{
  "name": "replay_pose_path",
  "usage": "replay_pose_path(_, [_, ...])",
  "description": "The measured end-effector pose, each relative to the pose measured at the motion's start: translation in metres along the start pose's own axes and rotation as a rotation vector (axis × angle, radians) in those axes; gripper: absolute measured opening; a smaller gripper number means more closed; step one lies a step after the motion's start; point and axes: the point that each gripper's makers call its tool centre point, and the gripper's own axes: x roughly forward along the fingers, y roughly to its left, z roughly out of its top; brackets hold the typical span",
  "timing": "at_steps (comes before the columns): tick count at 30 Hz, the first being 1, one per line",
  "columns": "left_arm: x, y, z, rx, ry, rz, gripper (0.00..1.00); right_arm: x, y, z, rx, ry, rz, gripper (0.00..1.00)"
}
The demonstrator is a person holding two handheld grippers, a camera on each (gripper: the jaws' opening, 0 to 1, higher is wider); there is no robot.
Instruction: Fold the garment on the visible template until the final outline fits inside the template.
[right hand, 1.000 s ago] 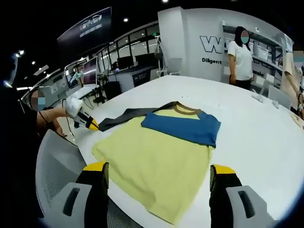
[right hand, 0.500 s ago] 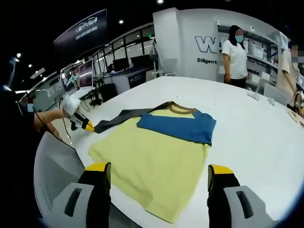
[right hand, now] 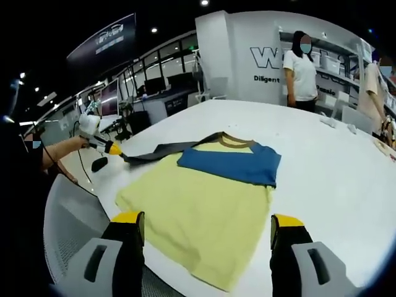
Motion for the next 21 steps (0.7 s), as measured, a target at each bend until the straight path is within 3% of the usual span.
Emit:
replay_pose_path(6, [0.0, 0.022, 0.009, -0.069, -0.019, 0.061, 0.0, -0.001, -0.003, 0.001, 0.003, -0.007, -0.008, 0.85])
replay_pose_path(9, [-0.002, 0.044, 0.008, -0.112, 0.009, 0.149, 0.0, -0.003, -0.005, 0.0, 0.008, -0.002, -0.015, 0.85])
replay_pose_path(11, [-0.001, 0.052, 0.013, -0.101, -0.009, 0.161, 0.0, -0.003, -0.006, -0.002, 0.009, 0.002, -0.016, 0.86])
replay_pose_path(13, [-0.001, 0.057, 0.015, -0.107, -0.006, 0.166, 0.0, -0.003, -0.006, -0.003, 0.005, 0.007, -0.022, 0.86])
replay_pose_path(16, [-0.002, 0.048, 0.019, -0.01, -0.012, 0.11, 0.0, -0.003, -0.006, -0.003, 0.007, 0.007, -0.022, 0.87])
replay_pose_path(21, [0.0, 0.038, 0.009, 0.028, 0.017, 0.077, 0.01, -0.003, -0.007, -0.004, 0.01, 0.012, -0.029, 0.87])
